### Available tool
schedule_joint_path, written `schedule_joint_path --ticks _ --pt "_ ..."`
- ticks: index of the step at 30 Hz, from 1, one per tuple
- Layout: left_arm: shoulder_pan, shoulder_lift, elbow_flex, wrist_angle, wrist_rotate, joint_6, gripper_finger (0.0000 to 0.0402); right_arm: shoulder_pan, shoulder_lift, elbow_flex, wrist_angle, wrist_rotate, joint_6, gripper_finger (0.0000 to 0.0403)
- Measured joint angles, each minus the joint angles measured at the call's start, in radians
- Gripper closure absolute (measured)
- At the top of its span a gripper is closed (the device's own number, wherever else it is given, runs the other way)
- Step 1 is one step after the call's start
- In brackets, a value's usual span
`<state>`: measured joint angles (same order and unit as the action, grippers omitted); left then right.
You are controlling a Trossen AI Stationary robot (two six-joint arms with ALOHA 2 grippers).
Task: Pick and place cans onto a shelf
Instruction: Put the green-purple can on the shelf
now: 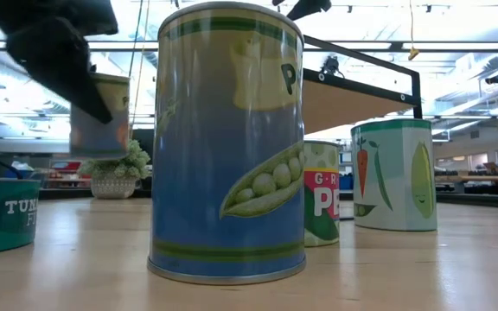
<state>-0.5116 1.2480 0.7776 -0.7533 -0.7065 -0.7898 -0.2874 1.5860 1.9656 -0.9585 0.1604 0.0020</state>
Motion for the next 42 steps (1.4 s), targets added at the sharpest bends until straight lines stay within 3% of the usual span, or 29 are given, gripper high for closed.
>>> schedule_joint_path --ticks 9,13,18,21,27,33,42 --pt "0.198 -0.153 0.0 0.062 0.05 0.345 0.0078 -0.016 0.0 0.0 0.004 -0.006 0.014 0.0037" --pt "0.324 -0.207 0.0 0.143 0.165 0.532 0.0078 -0.012 0.0 0.0 0.023 -0.007 0.035 0.0037" --pt "0.5 -0.232 0.0 0.252 0.413 0.697 0.0078 0.004 0.0 0.0 0.045 -0.008 0.051 0.0037" --pt "0.582 -0.231 0.007 0.257 0.543 0.752 0.0078 0.017 0.0 0.0 0.052 -0.008 0.056 0.0037" --pt "0.701 -0.231 0.074 0.253 0.679 0.829 0.0078 0.04 -0.001 0.0 0.051 -0.007 0.085 0.0037" --pt "0.809 -0.195 0.156 0.244 0.719 0.886 0.0078 0.052 -0.002 0.0 0.052 0.002 0.085 0.0037" --pt "0.956 0.004 0.31 0.253 0.794 0.954 0.0078 0.052 -0.002 0.0 0.054 0.002 0.085 0.0037"
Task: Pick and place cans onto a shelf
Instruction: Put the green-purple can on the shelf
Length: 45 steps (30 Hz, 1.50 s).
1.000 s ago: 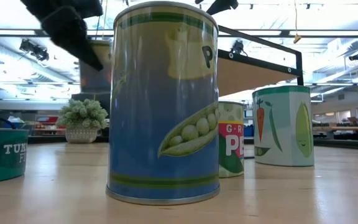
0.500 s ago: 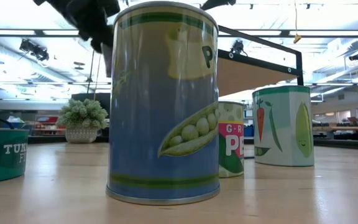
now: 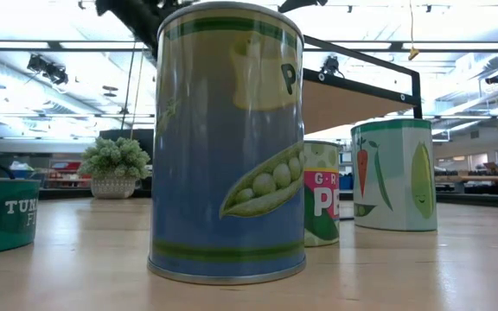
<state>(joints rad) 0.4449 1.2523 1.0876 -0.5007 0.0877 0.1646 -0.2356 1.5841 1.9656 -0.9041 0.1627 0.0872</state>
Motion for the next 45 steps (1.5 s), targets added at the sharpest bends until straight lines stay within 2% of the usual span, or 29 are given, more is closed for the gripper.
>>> schedule_joint_path --ticks 11,17,26,39,45 --pt "0.136 0.245 0.194 -0.047 0.189 0.097 0.0079 0.006 0.0 0.0 0.014 -0.008 0.0 0.0037" --pt "0.163 0.331 0.253 -0.104 0.205 0.136 0.0078 0.006 0.0 0.0 0.014 -0.008 0.0 0.0037" --pt "0.161 0.351 0.256 -0.098 0.176 0.139 0.005 0.006 0.0 0.0 0.013 -0.008 0.015 0.0037" --pt "0.164 0.351 0.255 -0.095 0.16 0.106 0.0043 0.014 0.0 0.0 0.013 -0.009 0.027 0.0037" --pt "0.165 0.35 0.255 -0.083 0.141 0.072 0.0006 0.022 0.0 0.0 0.013 -0.009 0.05 0.0037"
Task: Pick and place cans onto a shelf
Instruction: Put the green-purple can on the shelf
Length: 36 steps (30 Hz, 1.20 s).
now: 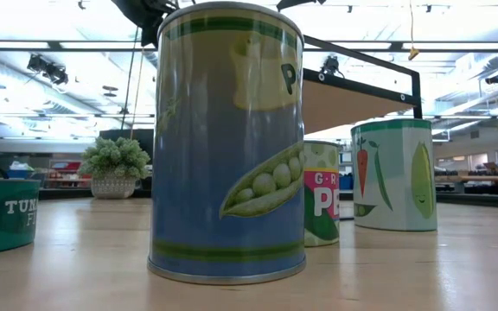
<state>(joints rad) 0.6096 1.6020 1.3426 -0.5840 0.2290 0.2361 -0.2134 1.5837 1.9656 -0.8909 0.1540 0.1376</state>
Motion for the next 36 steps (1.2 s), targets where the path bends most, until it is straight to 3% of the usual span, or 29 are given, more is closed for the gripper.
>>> schedule_joint_path --ticks 20,26,36 --pt "-0.01 -0.101 0.0 0.056 -0.067 0.038 0.0002 0.048 0.0 0.0 0.007 0.038 0.017 0.0037" --pt "-0.024 -0.158 0.0 0.06 -0.149 0.09 0.0001 0.049 0.0 0.0 0.007 0.037 0.017 0.0037" --pt "-0.098 -0.27 0.0 0.076 -0.187 0.016 0.0001 0.049 0.0 0.0 0.004 0.035 0.007 0.0037"
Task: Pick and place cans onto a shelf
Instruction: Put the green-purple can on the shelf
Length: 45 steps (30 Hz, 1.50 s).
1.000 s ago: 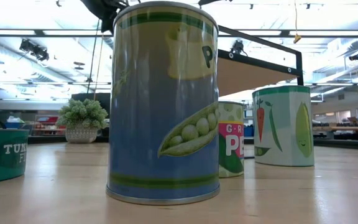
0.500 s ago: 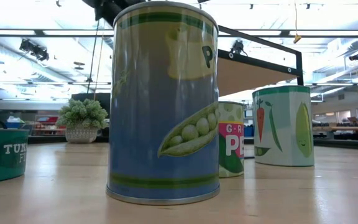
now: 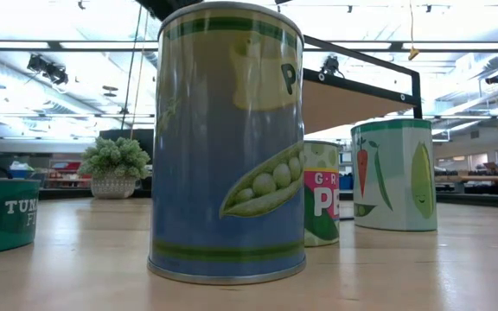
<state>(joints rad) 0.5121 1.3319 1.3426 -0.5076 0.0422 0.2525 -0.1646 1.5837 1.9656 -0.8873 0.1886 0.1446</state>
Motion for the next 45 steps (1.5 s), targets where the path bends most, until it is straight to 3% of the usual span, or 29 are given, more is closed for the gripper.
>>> schedule_joint_path --ticks 5,16,20,38,45 --pt "-0.074 -0.043 0.0 -0.024 -0.001 -0.091 0.0011 0.0 0.0 0.0 -0.054 0.001 -0.006 0.0037" --pt "-0.305 -0.052 -0.054 -0.088 -0.012 -0.217 0.007 0.01 0.0 0.0 -0.139 0.003 0.021 0.0037" --pt "-0.399 -0.059 -0.099 -0.105 -0.038 -0.279 0.0085 0.044 0.0 0.0 -0.144 -0.052 0.013 0.0037" --pt "-0.879 -0.041 -0.156 -0.08 -0.08 -0.511 0.0102 0.404 0.002 -0.061 -0.199 -0.059 0.024 0.0037" --pt "-1.008 0.066 -0.157 0.027 -0.129 -0.685 0.0066 0.536 0.001 -0.191 -0.161 -0.059 0.145 0.0037"
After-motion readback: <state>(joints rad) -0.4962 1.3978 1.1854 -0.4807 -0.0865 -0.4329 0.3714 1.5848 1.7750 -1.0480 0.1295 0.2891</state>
